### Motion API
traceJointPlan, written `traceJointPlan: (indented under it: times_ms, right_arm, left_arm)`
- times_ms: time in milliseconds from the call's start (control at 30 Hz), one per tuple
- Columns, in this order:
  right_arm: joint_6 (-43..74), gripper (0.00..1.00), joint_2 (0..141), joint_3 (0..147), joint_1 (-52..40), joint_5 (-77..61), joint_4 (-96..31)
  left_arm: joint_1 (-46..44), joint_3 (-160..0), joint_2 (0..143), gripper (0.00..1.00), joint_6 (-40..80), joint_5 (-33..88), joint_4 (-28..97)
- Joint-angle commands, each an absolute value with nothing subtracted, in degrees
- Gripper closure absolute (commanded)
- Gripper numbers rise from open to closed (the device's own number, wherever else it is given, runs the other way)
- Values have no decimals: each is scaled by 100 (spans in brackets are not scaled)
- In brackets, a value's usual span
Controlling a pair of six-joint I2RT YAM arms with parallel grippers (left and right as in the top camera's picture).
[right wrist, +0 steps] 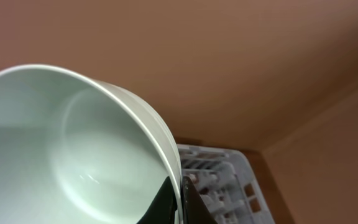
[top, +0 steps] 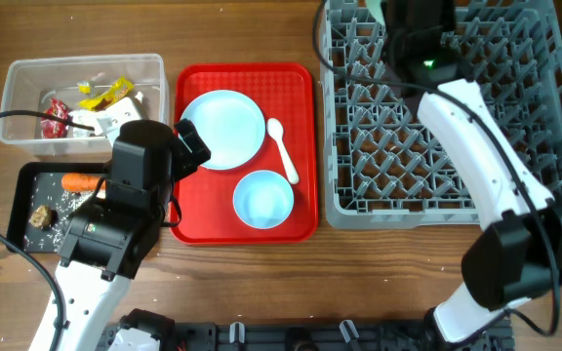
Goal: Sort waste into correct bins and load items into the dishwasher rack
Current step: 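Carry the green bowl with the right gripper over the dish rack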
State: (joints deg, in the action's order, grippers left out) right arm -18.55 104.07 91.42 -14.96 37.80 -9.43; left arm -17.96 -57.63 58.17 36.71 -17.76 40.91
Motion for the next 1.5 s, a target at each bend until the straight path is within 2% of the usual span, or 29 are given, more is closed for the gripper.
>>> traceJointPlan:
  times_ms: [0, 133, 233, 1067, 1467]
  right_arm:
    - [-2832, 96, 11196, 9262, -1356, 3942, -375]
    - [-3874, 96, 11909, 9262, -1365, 4248, 655]
    - [-4051, 96, 12298, 9262, -1367, 4246, 884]
    - [-4486, 96, 12475, 9229, -1376, 4464, 827]
    - [-4491, 96, 12475, 9227, -1822, 5618, 523]
  left_arm:
    - [-1811, -5874, 5819, 0, 3640, -1894, 4095]
    - [-1811, -5874, 5819, 0, 3640, -1894, 4095]
    - [-1811, -5874, 5819, 0, 3640, -1894, 4095]
    - [-1811, -5874, 5819, 0, 3640, -1894, 4095]
    - [-1811, -5874, 5819, 0, 3640, -1894, 4095]
